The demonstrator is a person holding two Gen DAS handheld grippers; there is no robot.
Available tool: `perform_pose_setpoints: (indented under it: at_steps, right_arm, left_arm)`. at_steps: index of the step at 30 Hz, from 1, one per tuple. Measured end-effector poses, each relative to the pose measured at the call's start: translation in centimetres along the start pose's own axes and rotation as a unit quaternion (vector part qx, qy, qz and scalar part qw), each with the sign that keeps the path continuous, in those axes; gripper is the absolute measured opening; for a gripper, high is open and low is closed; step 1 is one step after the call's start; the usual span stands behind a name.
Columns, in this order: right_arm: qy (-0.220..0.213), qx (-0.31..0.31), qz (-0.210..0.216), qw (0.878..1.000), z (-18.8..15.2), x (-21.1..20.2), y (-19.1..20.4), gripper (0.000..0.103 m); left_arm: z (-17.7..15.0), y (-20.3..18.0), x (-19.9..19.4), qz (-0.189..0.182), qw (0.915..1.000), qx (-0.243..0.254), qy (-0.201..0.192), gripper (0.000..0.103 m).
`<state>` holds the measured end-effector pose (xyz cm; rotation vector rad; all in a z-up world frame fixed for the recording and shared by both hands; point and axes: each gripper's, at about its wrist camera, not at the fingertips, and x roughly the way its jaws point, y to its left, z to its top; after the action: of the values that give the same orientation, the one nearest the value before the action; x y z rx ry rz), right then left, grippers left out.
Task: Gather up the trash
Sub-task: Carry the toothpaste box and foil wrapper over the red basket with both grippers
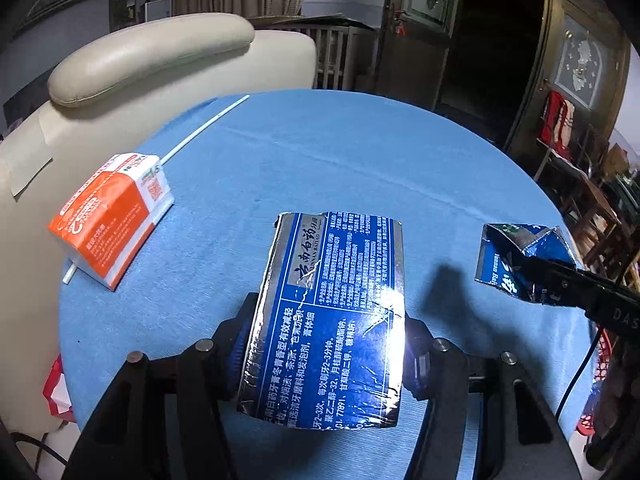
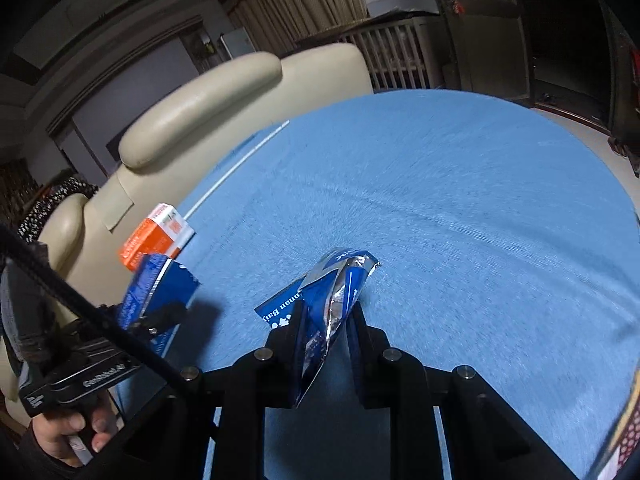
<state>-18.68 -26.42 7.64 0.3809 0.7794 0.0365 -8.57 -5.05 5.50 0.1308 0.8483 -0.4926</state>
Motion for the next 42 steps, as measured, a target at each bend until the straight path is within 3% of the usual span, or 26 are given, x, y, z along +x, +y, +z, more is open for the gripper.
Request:
perform_pose_setpoints:
  at_steps: [25, 42]
  right_arm:
    - [-0.053, 0.075, -0.047, 0.995, -6.0, -7.9, -4.6, 0.021]
    - [-0.099, 0.150, -0.096, 0.979, -9.2, -13.1, -9.8, 0.021]
  left_arm:
    - [-0.8, -8.7, -1.1, -0.030, 0.9961, 0.082, 0.003, 0.062]
    - [-1.0, -16.0, -0.9, -0.076, 0.9848, 0.156, 0.010, 0.062]
